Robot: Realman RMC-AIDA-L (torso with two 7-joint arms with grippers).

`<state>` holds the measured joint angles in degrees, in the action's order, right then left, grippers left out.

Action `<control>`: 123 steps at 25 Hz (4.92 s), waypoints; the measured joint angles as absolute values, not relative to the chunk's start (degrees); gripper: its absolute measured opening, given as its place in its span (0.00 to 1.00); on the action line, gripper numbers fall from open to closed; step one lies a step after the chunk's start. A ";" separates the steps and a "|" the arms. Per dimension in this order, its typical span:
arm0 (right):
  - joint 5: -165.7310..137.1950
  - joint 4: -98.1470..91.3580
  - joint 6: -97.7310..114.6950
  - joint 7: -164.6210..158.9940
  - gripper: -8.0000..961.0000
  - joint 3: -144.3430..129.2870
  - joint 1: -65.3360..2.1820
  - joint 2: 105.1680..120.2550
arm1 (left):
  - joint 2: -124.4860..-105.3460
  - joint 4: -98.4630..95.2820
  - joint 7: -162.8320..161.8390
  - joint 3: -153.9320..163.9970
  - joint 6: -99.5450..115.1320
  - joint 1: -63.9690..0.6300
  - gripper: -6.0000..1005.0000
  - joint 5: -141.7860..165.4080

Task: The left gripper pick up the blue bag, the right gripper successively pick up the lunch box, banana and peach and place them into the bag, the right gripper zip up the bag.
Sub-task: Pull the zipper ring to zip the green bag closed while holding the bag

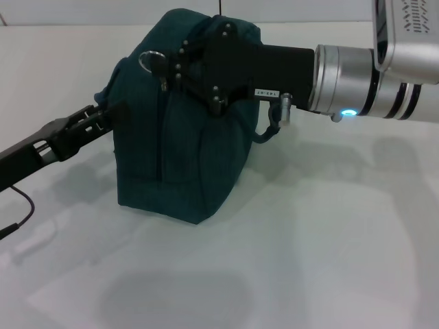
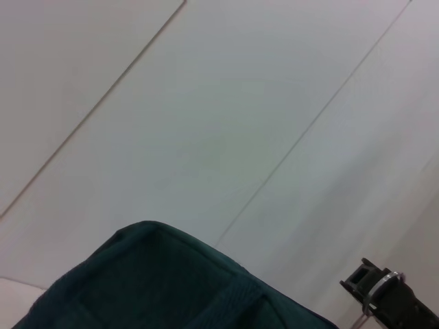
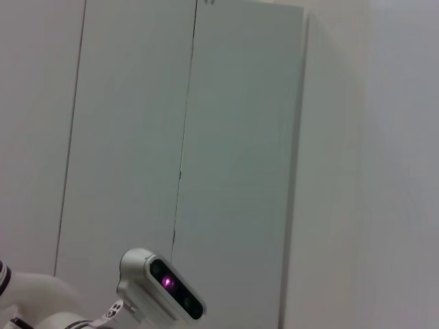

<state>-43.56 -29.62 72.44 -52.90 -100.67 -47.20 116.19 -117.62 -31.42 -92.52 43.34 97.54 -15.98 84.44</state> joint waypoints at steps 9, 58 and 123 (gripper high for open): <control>-42.81 -29.62 72.61 -52.90 0.02 -100.72 -47.01 116.19 | -117.97 -31.30 -91.86 43.24 96.81 -17.41 0.47 86.94; -35.44 -25.36 66.50 -74.16 0.02 -97.58 -42.61 115.76 | -119.30 -27.06 -72.93 43.60 105.77 -16.84 0.06 92.88; -32.55 -24.39 70.82 -75.44 0.02 -96.28 -35.86 116.01 | -119.43 -38.61 -117.94 32.50 89.88 -36.53 0.88 111.84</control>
